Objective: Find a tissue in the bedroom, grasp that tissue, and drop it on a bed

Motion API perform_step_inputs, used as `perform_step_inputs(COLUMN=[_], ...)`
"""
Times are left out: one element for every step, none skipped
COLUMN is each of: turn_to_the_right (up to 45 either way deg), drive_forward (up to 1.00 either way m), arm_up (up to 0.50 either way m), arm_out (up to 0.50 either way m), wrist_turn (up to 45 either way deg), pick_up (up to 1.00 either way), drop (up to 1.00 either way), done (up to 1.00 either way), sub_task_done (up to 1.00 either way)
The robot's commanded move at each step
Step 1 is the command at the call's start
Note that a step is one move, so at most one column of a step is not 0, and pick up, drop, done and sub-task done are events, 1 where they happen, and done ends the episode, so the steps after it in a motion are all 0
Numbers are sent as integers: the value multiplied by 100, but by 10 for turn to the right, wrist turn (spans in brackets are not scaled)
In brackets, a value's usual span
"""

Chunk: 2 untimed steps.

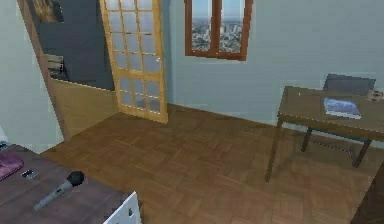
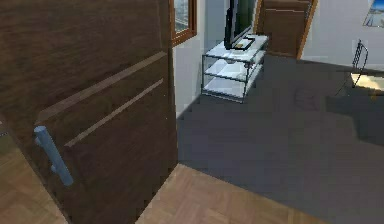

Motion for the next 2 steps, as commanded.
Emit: perform_step_inputs(turn_to_the_right=[180,0], drive_forward=[0,10], arm_up=[0,0], arm_out=[0,0], wrist_turn=[0,0], pick_up=[0,0], drop=[0,0], done=[0,0], sub_task_done=[0,0])
